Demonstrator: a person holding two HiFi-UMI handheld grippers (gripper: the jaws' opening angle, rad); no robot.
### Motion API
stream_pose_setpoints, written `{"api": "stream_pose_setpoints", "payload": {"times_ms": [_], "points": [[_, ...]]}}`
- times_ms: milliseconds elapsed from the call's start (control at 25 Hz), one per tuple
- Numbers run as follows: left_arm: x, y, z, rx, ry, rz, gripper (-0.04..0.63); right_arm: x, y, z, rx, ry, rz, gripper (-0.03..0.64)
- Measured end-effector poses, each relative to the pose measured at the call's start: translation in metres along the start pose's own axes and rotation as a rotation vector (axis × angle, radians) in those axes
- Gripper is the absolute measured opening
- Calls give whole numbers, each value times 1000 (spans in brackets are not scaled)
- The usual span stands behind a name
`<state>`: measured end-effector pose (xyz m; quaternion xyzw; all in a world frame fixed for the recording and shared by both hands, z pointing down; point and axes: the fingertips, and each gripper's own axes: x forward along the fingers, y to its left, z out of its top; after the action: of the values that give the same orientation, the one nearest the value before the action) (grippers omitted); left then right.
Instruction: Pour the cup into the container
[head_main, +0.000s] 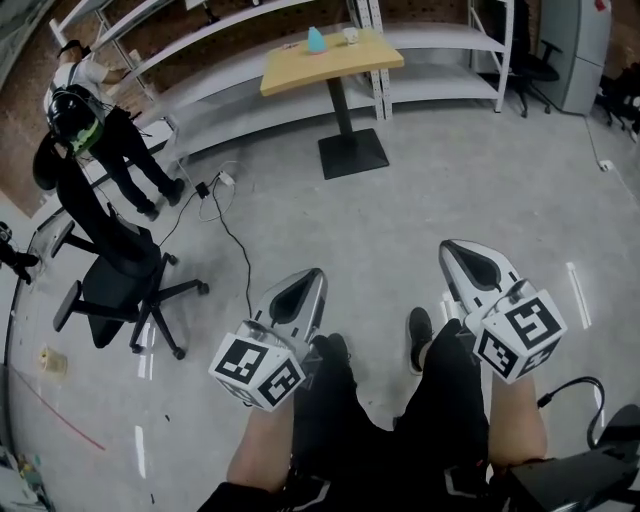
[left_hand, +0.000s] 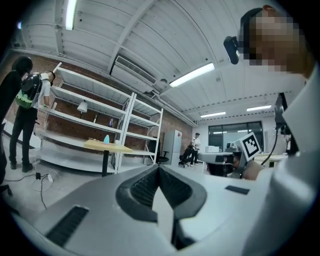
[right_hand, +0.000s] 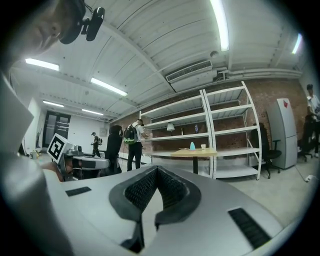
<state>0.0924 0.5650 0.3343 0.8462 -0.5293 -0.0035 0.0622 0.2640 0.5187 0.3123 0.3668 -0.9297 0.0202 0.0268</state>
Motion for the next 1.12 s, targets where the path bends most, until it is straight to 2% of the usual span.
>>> {"api": "stream_pose_setpoints", "payload": {"times_ms": [160,680,1120], "points": [[-12,-10,10,37,-9,-20,0,-3,9,8,-26,-2,-1,0],[-17,-23,21,62,-31,-52,0,-8,31,13,-65,-3,22,0],[-21,-22,26,51,-41,-32,0,-12,42,20,-73,-19,27,0]]}}
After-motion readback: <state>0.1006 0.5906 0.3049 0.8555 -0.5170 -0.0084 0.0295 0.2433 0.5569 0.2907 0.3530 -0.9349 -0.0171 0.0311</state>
